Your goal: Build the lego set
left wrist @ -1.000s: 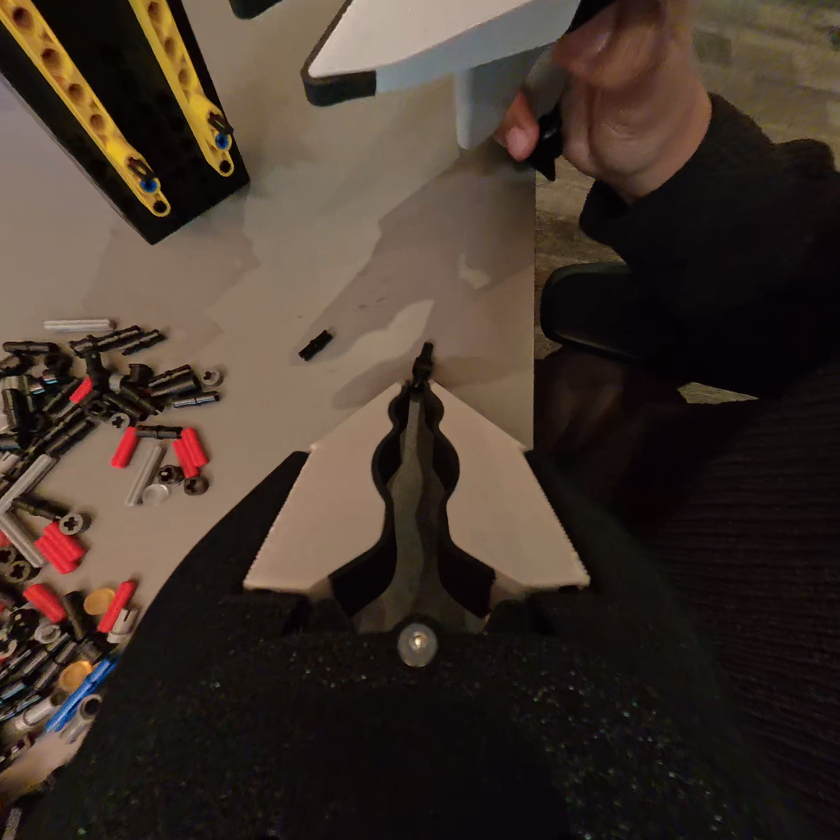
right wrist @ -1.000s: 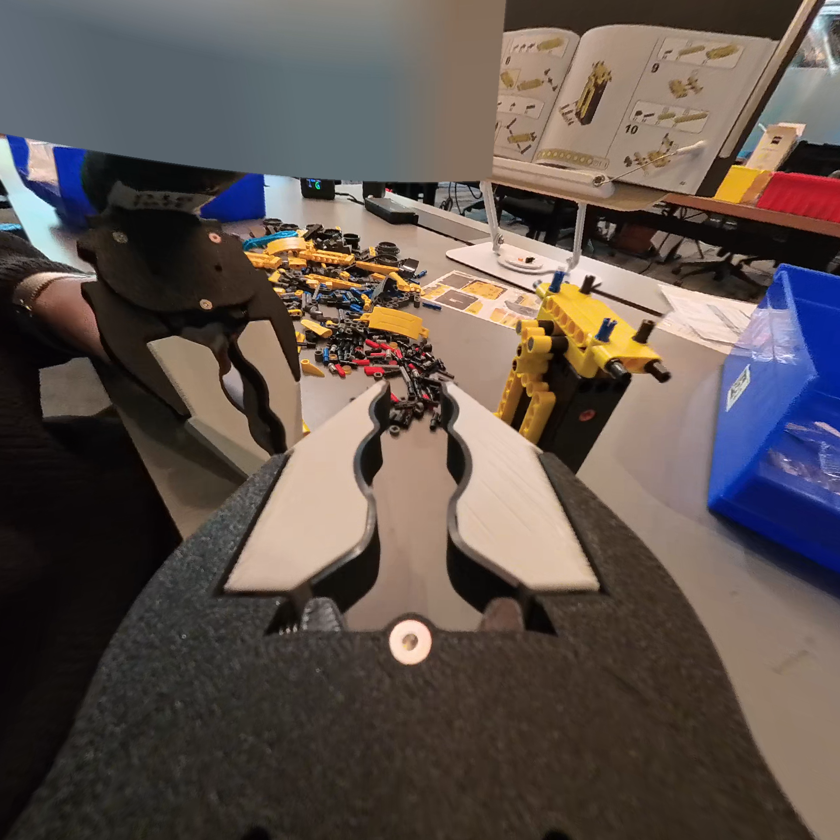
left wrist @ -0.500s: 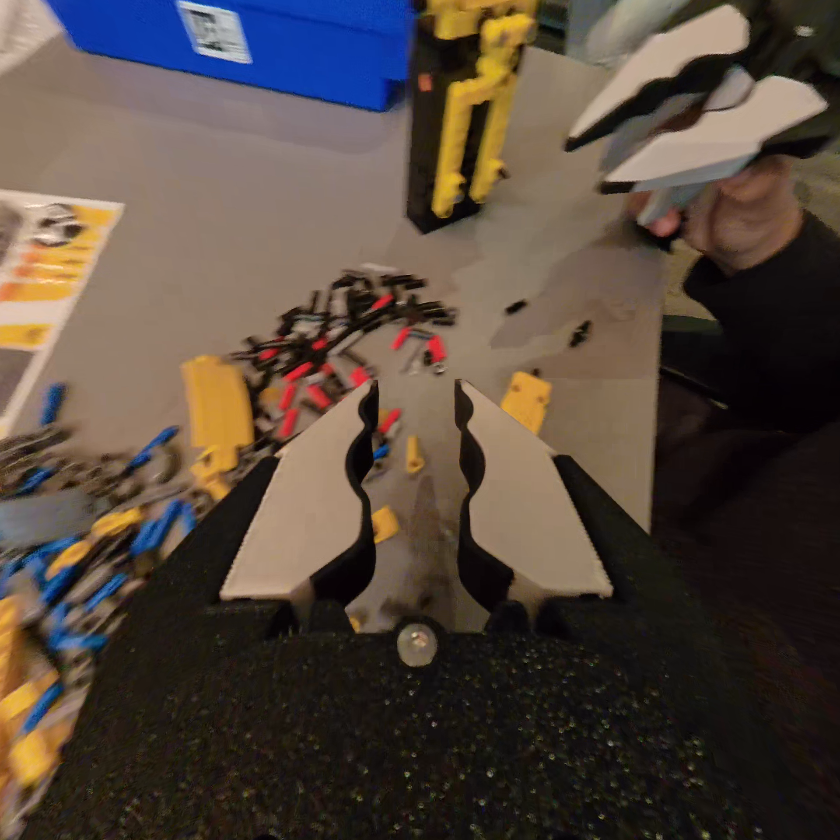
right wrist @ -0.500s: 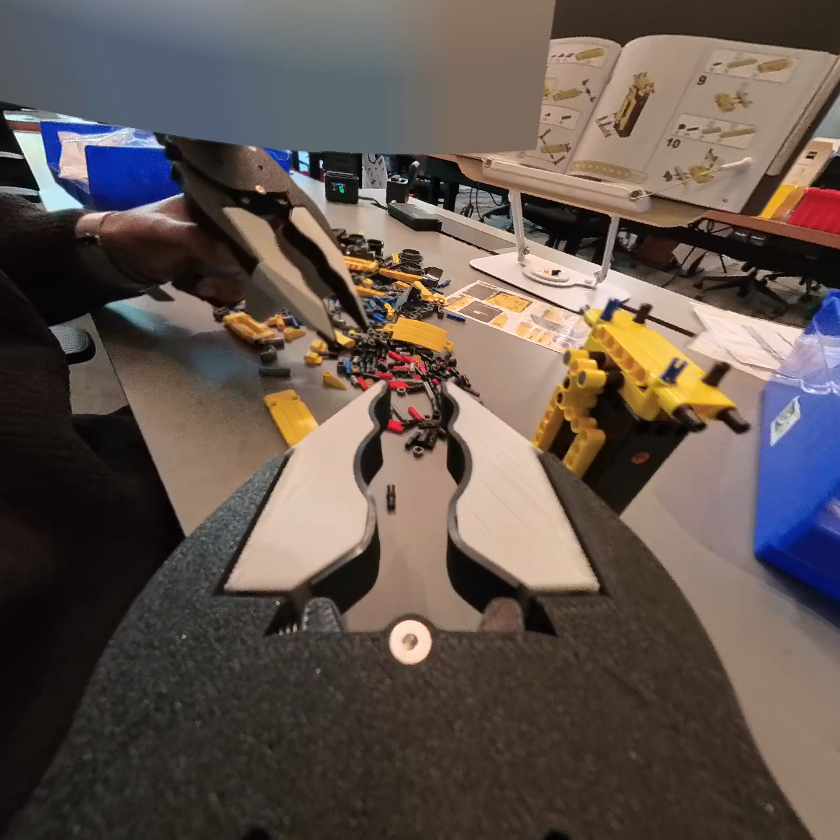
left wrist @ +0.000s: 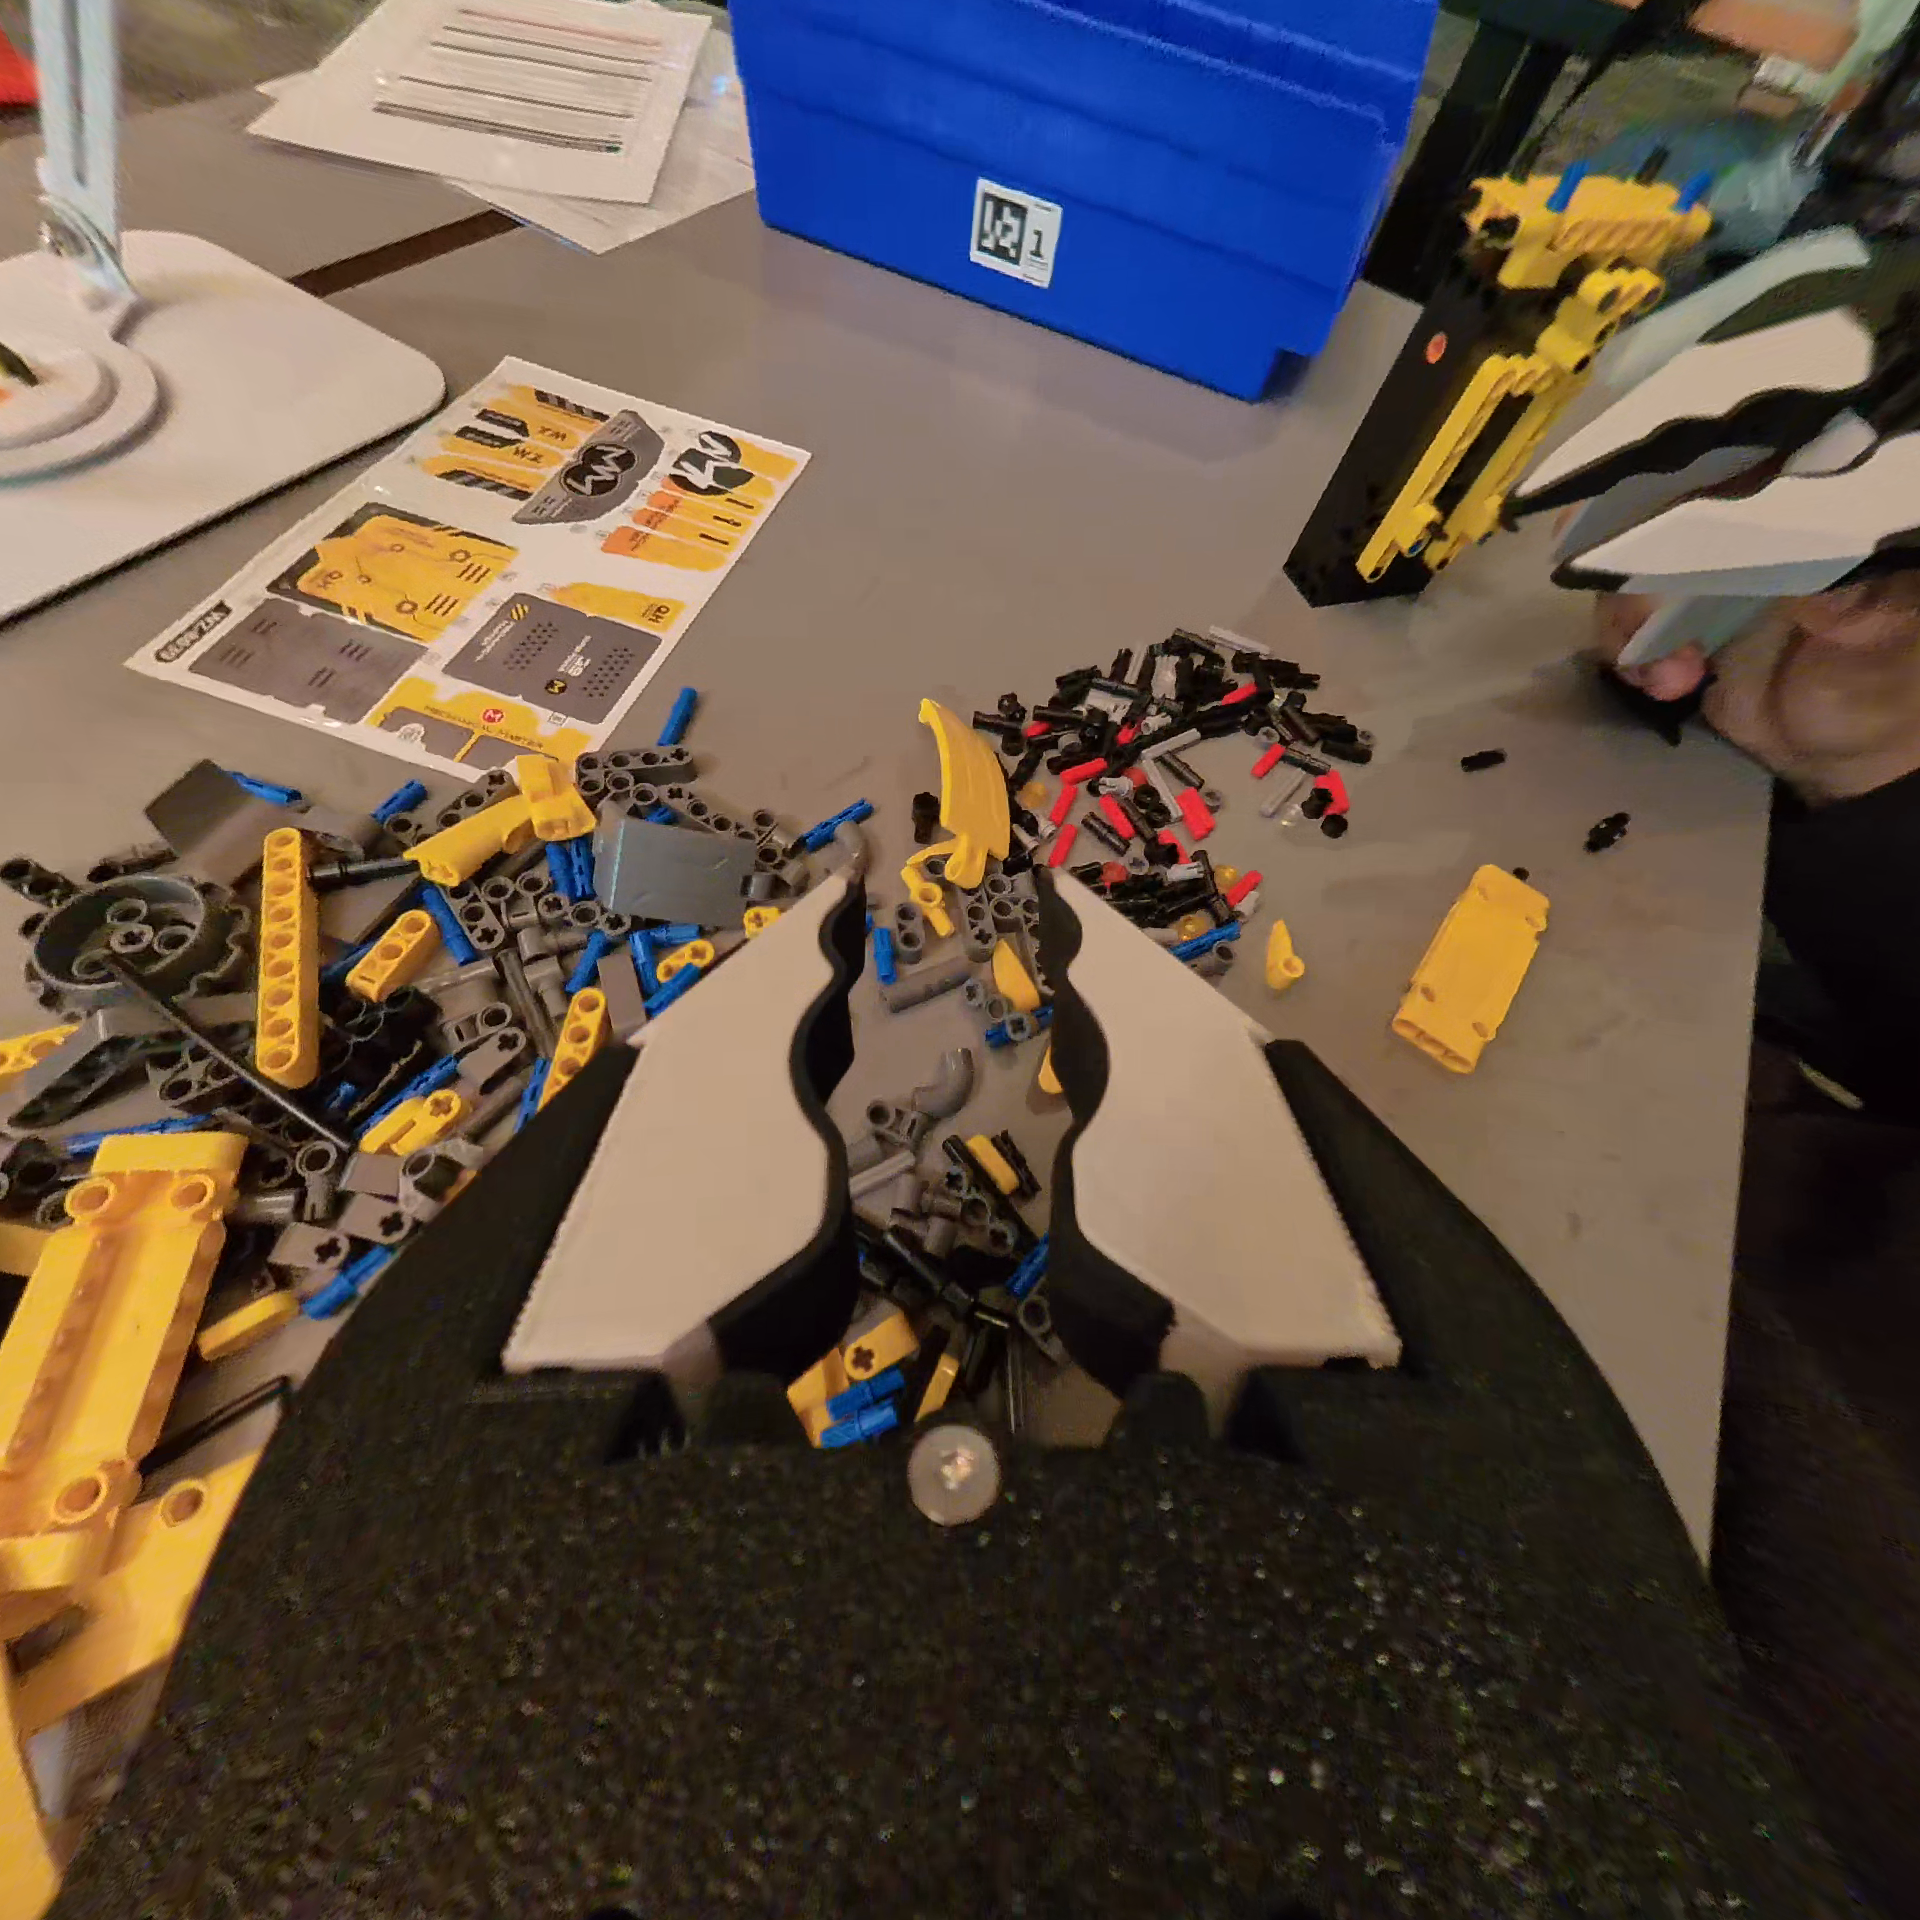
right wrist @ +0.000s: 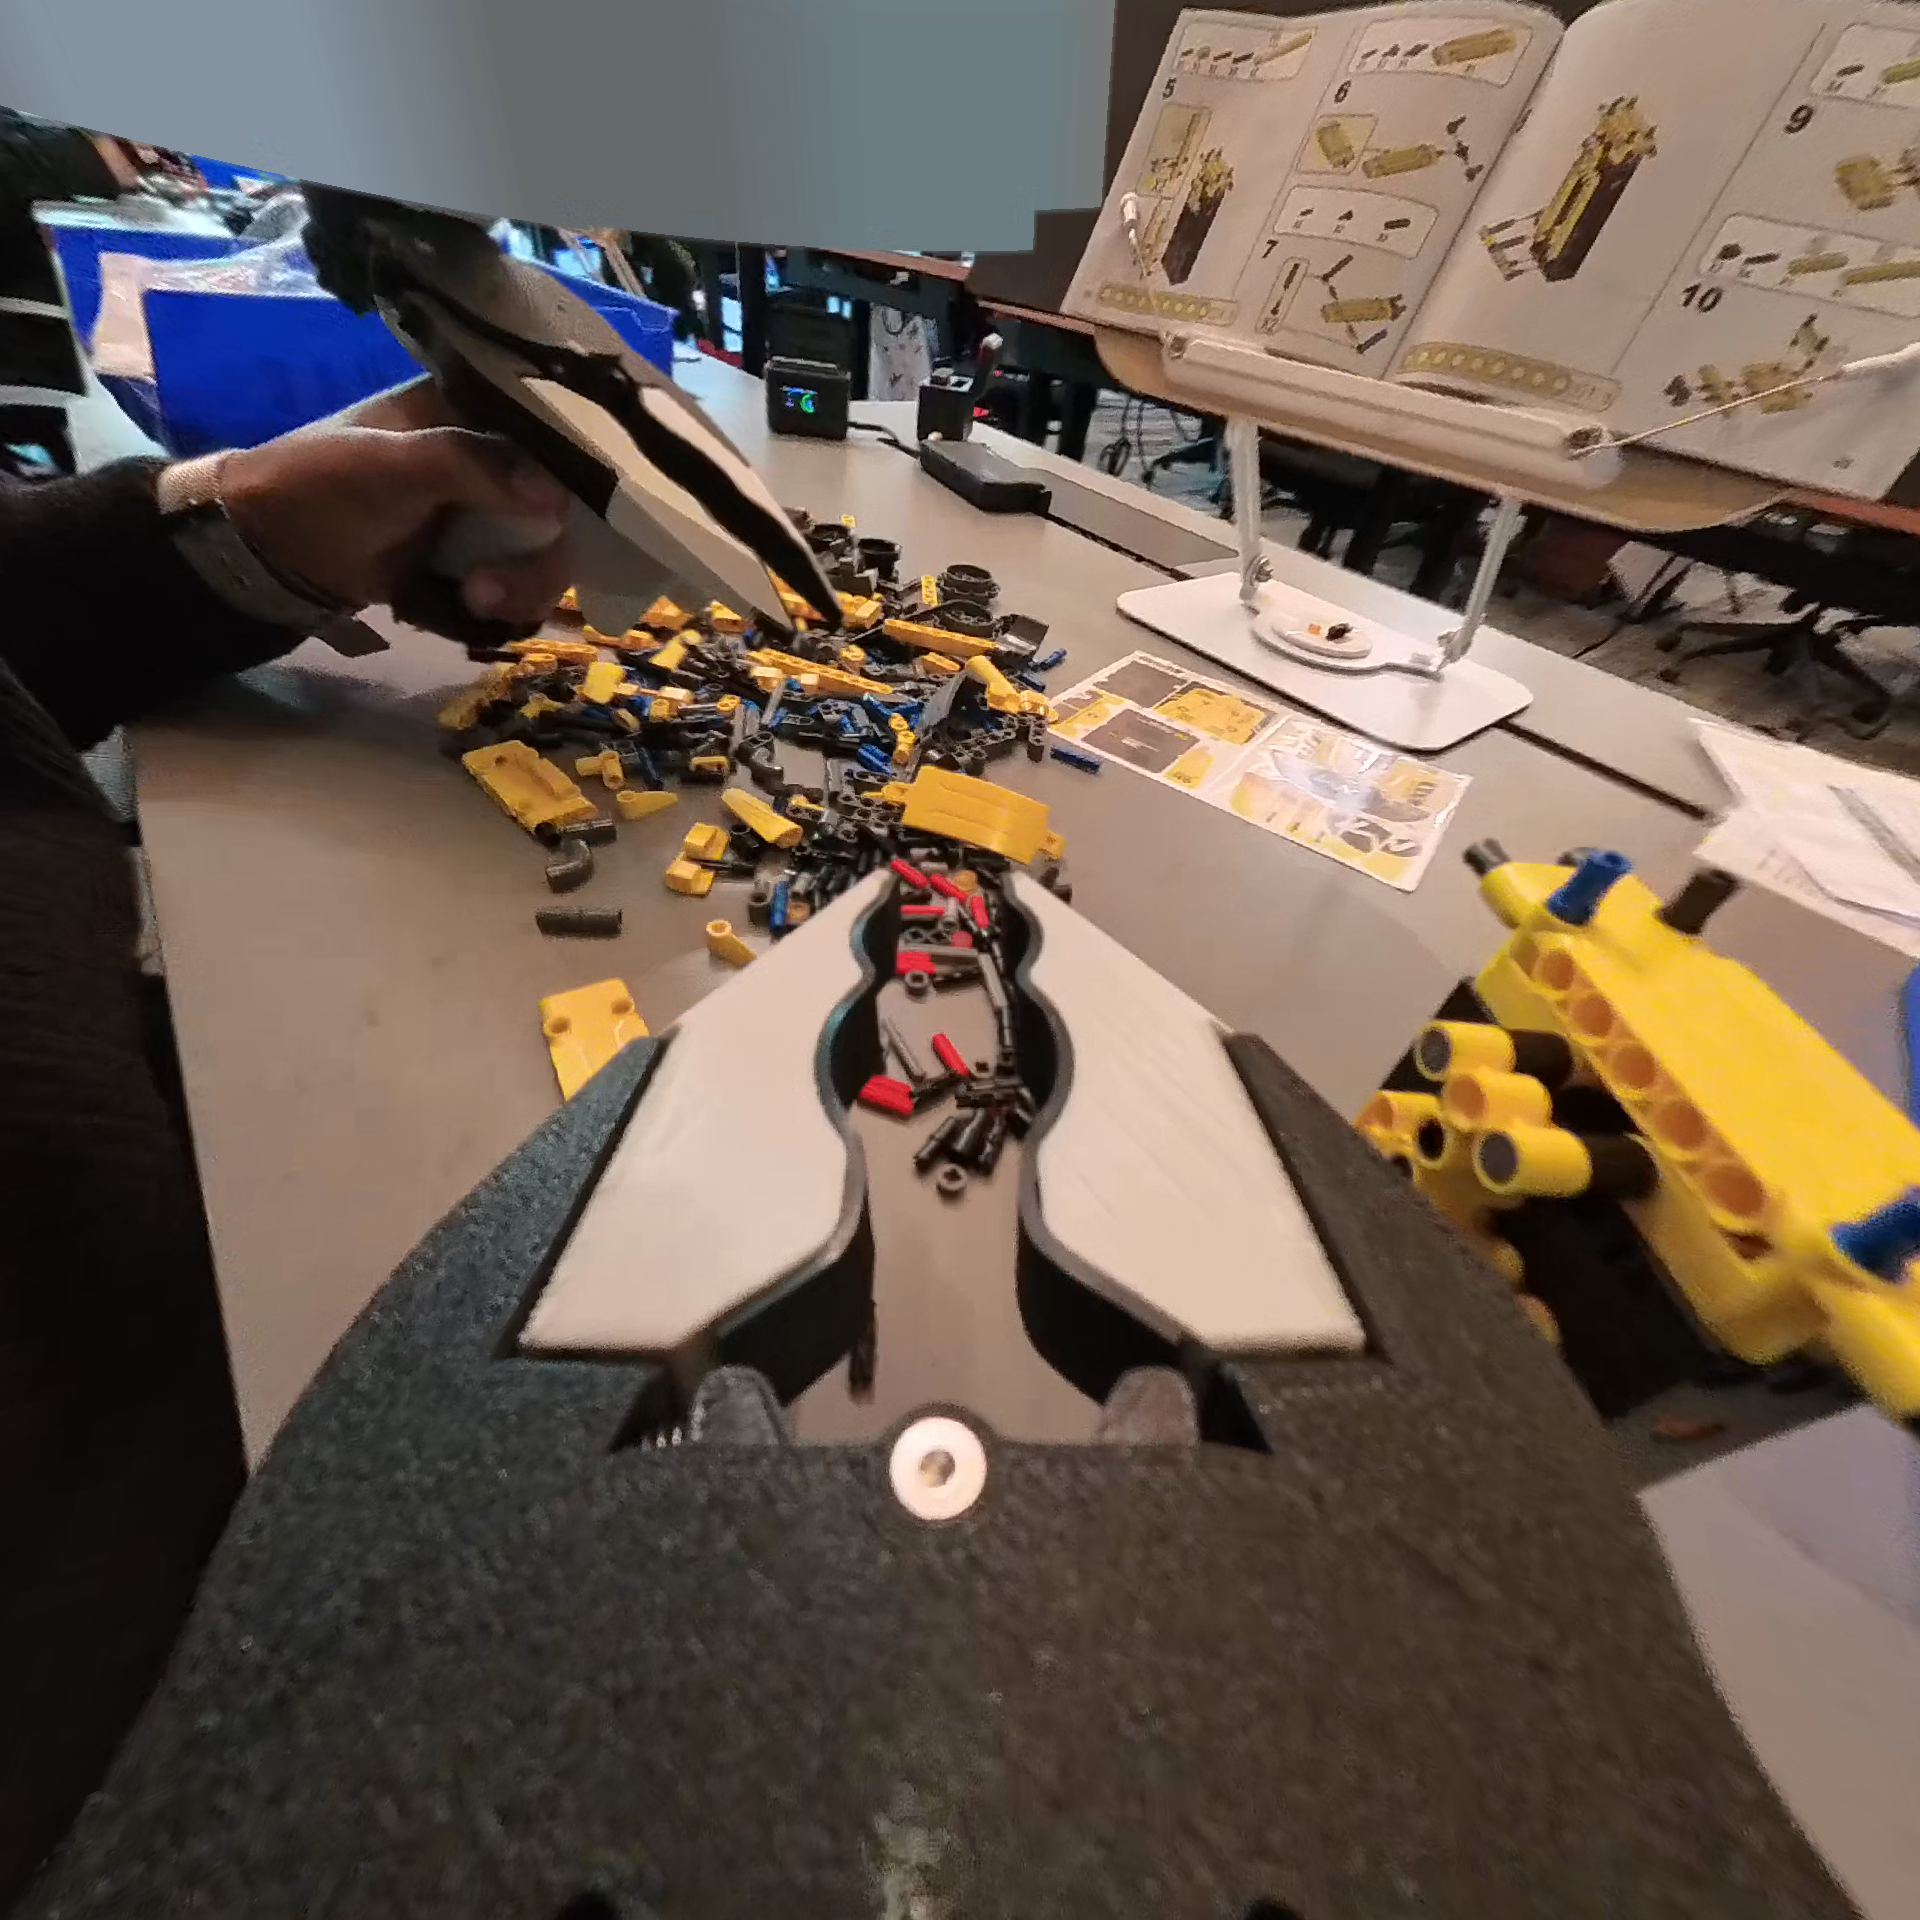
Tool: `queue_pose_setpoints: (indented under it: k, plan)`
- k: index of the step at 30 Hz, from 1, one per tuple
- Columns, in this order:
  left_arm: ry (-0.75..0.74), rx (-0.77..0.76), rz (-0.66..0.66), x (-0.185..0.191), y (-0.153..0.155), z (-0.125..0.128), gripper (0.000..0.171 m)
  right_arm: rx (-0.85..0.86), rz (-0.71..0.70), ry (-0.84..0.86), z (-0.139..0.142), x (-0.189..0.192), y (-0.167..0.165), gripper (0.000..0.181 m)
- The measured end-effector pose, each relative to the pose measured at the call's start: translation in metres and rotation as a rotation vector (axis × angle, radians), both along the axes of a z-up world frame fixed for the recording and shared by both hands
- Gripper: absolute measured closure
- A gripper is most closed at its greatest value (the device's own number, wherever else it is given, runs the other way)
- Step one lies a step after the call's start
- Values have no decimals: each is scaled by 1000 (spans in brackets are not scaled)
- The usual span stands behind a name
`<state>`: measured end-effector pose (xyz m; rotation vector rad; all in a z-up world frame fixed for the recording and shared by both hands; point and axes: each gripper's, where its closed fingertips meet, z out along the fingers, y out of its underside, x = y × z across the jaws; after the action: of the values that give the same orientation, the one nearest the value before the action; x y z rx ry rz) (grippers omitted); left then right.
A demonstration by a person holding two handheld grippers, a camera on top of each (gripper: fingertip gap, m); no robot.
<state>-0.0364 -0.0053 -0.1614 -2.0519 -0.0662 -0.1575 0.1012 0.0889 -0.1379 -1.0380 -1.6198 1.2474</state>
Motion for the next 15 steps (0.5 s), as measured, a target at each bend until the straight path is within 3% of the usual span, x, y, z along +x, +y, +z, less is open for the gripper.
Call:
queue_pose_setpoints:
  k: [15]
  plan:
    - [34, -9, 17, -3, 0, -5, 139, -63, 75, -138, -17, -8, -4, 162]
